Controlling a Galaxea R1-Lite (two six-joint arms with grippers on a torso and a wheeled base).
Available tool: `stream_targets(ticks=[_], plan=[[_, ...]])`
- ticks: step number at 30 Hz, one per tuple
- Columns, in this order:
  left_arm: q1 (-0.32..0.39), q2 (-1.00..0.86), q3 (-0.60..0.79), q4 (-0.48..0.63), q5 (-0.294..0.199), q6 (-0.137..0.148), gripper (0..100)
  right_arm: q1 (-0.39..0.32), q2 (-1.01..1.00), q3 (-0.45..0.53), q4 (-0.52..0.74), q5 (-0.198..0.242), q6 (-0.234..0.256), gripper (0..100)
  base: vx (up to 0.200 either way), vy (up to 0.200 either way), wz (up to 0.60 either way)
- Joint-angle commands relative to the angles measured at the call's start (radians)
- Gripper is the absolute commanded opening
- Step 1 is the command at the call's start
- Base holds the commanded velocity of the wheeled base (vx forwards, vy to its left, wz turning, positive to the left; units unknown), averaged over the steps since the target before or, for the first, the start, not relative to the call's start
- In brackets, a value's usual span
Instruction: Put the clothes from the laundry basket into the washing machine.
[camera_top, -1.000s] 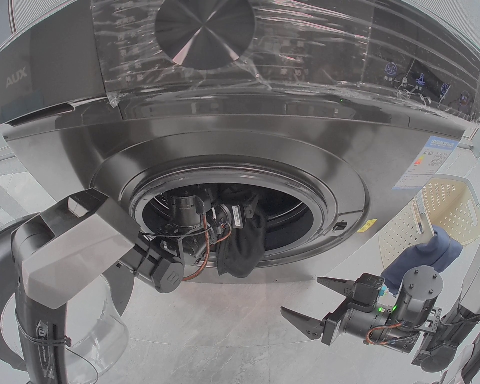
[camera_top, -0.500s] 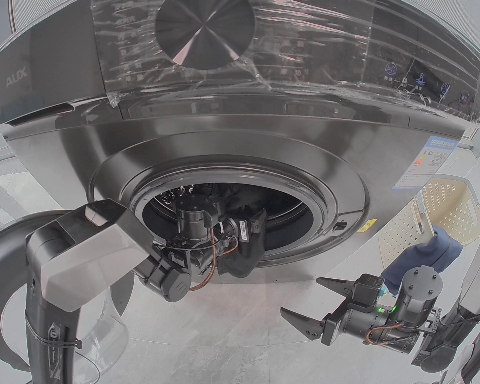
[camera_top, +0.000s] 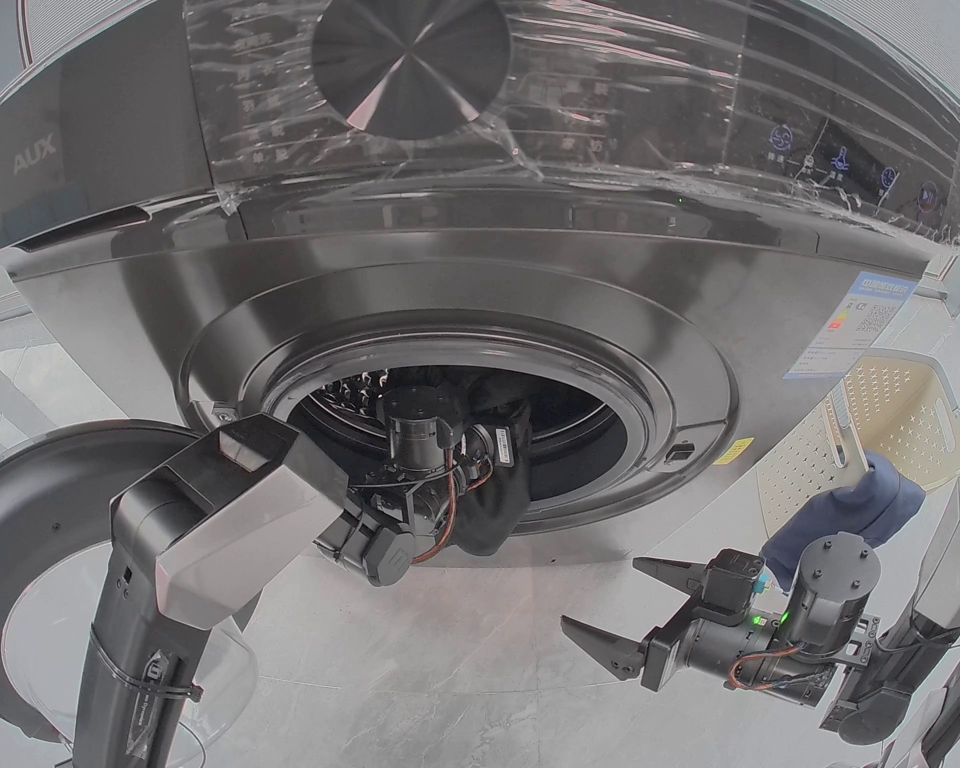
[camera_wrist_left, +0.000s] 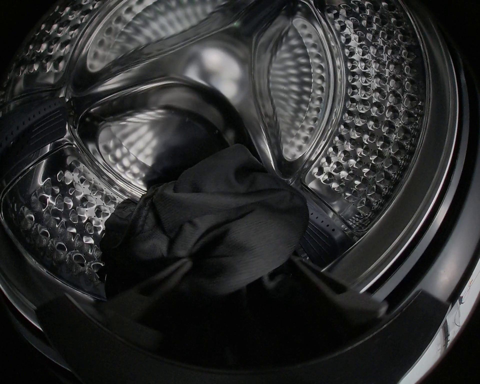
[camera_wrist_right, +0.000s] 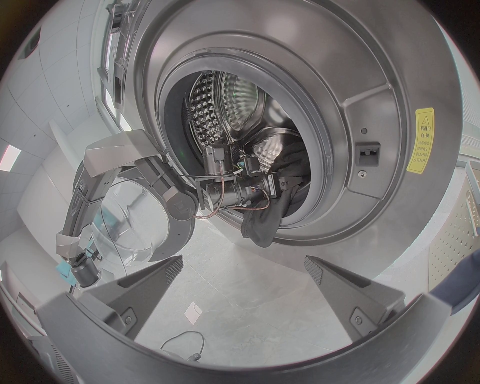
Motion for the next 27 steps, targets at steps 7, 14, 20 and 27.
stream_targets(ticks=[7,14,20,27], plan=[[0.015,0.031,-0.169,0.030,-0.007,-0.030,0,-0.001,0.022,-0.002,-0.002,0.000,0.000,100,0.000,0.000,0.00],[0.032,0.077,-0.352,0.018,0.041,-0.041,0,0.000,0.022,-0.008,-0.002,0.000,0.000,100,0.000,0.000,0.00],[0.028,0.100,-0.430,0.016,0.068,-0.053,0,0.000,0.021,-0.008,-0.002,0.000,0.000,100,0.000,0.000,0.00],[0.008,-0.004,-0.269,0.019,0.057,-0.055,100,0.002,0.021,-0.008,-0.002,0.000,0.002,100,0.000,0.000,0.00]])
